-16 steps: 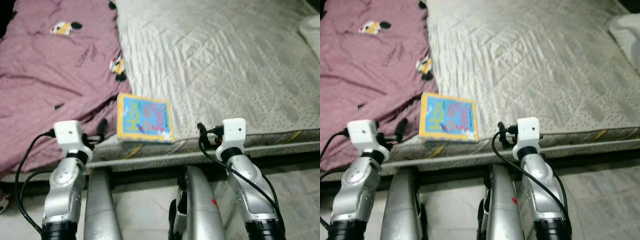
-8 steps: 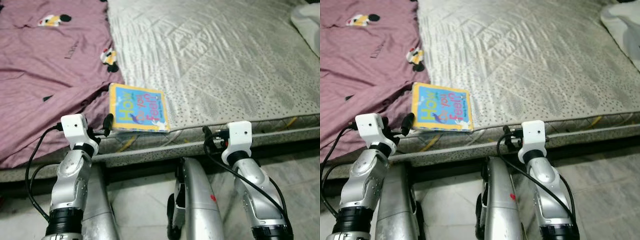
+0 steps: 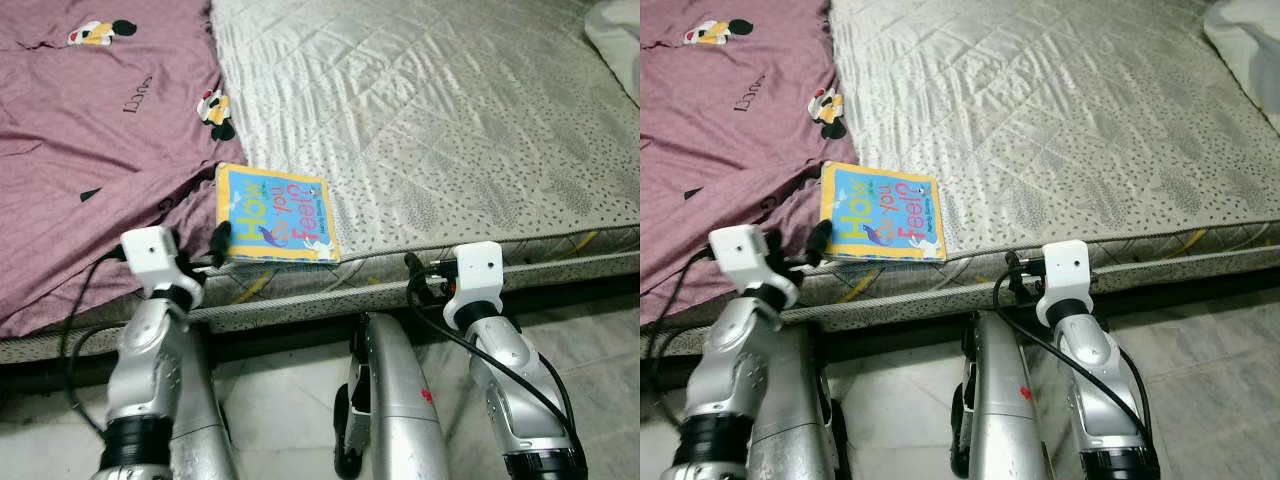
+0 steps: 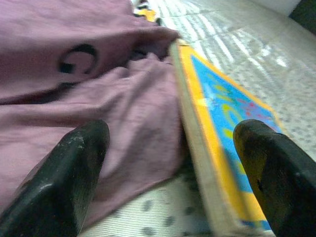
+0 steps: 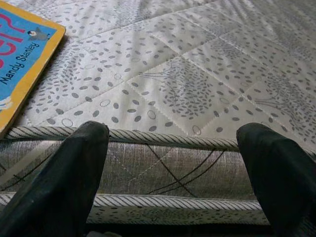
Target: Clean up the room
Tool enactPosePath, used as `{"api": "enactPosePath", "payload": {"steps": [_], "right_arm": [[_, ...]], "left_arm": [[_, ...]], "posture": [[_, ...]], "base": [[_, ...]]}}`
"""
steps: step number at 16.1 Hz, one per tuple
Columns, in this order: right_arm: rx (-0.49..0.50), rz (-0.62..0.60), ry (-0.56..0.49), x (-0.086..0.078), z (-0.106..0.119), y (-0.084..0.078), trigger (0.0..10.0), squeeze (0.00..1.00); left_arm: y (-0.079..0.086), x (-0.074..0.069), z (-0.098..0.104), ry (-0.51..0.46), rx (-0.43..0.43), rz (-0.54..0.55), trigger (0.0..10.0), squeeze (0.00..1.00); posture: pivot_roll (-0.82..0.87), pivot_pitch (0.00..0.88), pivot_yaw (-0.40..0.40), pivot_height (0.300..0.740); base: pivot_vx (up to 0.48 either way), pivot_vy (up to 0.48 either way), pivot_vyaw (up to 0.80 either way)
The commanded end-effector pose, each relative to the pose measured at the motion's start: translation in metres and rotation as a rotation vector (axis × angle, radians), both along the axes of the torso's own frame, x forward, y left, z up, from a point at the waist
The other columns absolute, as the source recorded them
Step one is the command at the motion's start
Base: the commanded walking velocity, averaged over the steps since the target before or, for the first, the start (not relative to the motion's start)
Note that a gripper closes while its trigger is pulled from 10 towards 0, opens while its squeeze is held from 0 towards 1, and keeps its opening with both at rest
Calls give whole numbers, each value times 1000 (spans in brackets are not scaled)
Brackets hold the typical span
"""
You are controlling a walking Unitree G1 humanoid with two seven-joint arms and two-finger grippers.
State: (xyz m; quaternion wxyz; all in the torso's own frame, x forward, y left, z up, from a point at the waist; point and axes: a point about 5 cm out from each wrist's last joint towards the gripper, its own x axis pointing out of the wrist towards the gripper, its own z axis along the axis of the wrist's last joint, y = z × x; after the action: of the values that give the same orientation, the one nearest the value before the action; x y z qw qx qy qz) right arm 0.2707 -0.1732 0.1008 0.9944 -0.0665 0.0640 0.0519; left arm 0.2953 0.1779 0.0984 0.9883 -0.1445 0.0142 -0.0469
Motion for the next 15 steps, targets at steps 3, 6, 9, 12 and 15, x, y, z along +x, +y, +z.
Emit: {"api": "enactPosePath", "payload": {"steps": [3, 6, 9, 12, 15], "right_arm": [[-14, -2, -10, -1, 3, -2, 10000, 0], [-17, 1, -10, -1, 3, -1, 10000, 0], [-17, 4, -10, -1, 3, 0, 10000, 0], [-14, 4, -8, -1, 3, 0, 10000, 0], [82, 84, -12, -3, 8, 7, 10000, 0]], "left_arm": [[-14, 2, -2, 17, -34, -74, 10000, 0], [-20, 2, -4, 31, -42, -106, 10000, 0], [-18, -1, -8, 52, -48, -103, 10000, 0], [-13, -2, -13, 83, -54, -88, 10000, 0], [-11, -1, -27, 190, -123, -110, 10000, 0]], "posture": [[-40, 216, -103, 505], [-39, 218, -101, 505], [-38, 220, -101, 505], [-38, 223, -101, 505], [-38, 225, -101, 505]], "base": [[0, 0, 0], [0, 0, 0], [0, 0, 0], [0, 0, 0], [0, 0, 0]]}}
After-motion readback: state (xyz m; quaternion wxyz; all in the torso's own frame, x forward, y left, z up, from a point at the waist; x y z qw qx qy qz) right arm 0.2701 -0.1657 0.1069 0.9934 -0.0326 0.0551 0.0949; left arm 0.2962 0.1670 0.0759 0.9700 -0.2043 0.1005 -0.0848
